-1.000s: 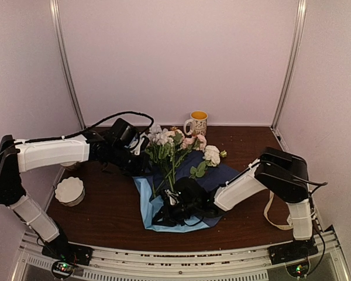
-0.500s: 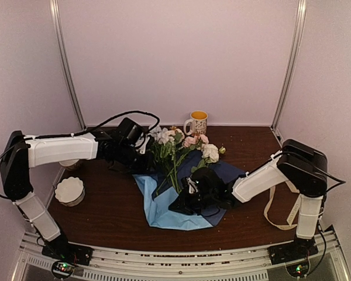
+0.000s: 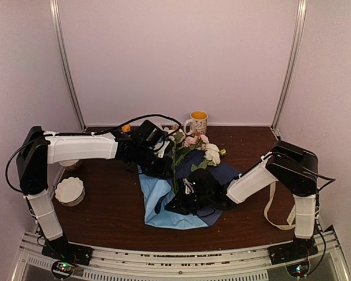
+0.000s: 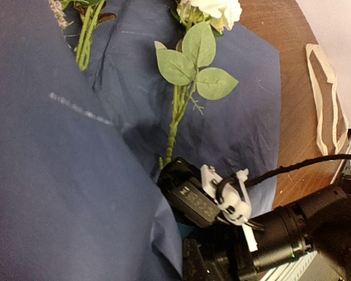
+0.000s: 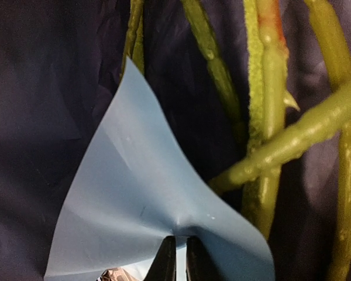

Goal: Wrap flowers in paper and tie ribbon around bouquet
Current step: Fold the one-fourth-folded wrapping paper at the center of the board, then press the fold line on the 2/3-folded wrapping paper.

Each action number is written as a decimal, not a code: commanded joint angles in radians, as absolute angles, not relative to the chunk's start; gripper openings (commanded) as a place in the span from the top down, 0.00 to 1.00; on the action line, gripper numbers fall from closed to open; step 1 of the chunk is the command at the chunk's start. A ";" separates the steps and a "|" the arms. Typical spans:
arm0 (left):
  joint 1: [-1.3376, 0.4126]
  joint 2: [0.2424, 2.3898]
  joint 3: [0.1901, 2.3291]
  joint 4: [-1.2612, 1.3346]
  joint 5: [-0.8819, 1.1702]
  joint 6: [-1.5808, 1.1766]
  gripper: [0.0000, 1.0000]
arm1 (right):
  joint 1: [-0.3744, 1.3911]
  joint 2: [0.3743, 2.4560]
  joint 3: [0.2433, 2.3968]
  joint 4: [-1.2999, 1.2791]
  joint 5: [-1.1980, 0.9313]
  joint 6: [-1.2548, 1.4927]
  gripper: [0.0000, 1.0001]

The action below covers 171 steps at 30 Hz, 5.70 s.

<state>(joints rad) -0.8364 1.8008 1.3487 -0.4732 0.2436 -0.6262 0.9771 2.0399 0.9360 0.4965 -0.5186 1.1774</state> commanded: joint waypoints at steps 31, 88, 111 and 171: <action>-0.788 1.538 1.113 -0.399 0.210 -0.685 1.00 | 1.055 2.106 1.125 0.400 -0.567 1.074 0.90; -0.825 1.819 1.287 -0.409 0.161 -0.568 1.00 | 1.055 1.872 1.133 0.010 -0.307 0.831 0.29; -0.826 1.652 1.243 -0.355 0.104 -0.438 0.44 | 1.030 1.841 0.998 0.122 -0.344 0.924 1.00; -1.219 1.788 1.046 -0.317 -0.023 -0.010 0.87 | 0.985 1.893 0.834 0.384 -0.427 1.167 0.98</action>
